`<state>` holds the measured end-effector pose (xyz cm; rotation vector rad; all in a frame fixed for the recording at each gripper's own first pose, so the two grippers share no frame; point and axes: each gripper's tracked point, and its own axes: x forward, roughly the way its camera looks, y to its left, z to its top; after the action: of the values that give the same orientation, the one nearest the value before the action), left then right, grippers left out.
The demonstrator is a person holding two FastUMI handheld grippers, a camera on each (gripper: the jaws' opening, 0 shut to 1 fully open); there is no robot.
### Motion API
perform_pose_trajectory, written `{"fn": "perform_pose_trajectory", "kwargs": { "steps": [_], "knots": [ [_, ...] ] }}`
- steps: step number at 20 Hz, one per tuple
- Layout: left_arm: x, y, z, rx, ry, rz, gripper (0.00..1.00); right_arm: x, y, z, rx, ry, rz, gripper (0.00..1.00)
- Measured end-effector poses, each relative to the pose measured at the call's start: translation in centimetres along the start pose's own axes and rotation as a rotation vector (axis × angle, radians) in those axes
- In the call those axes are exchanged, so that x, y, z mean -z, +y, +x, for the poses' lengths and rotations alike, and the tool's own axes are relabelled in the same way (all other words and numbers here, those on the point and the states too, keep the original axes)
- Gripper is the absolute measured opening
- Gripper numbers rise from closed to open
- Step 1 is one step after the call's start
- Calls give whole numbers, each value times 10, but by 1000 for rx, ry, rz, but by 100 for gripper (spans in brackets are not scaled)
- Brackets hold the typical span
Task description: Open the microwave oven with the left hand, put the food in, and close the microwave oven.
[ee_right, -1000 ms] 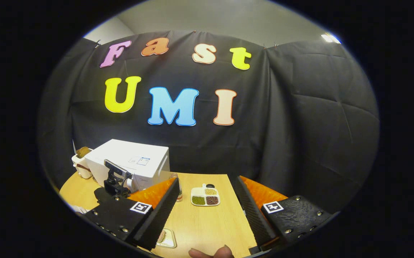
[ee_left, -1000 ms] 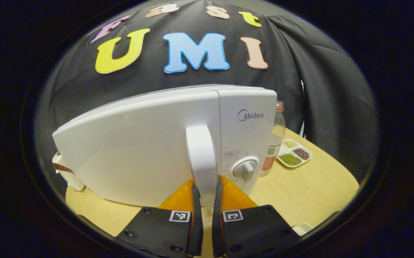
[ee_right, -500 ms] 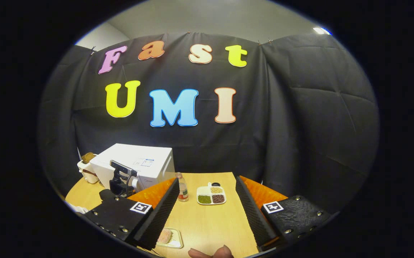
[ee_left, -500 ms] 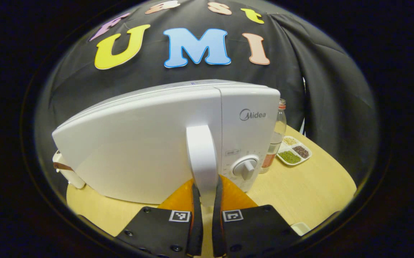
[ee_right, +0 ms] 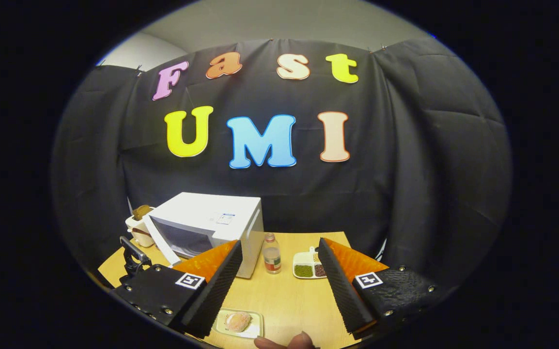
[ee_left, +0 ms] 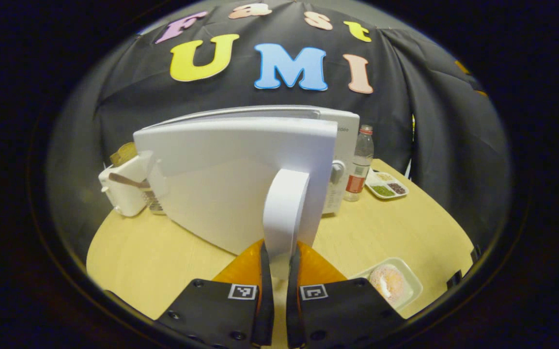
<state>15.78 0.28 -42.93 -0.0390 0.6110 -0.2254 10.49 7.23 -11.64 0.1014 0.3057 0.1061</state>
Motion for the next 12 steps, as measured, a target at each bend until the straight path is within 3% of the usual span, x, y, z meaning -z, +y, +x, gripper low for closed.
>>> {"fn": "perform_pose_trajectory", "kwargs": {
  "steps": [9,12],
  "knots": [
    [48,84,-66,-352,95,-127,18,22,26,0,-239,43,-66,97],
    [63,106,-84,-355,116,-212,18,26,33,-5,-272,39,-53,97]
  ]
}}
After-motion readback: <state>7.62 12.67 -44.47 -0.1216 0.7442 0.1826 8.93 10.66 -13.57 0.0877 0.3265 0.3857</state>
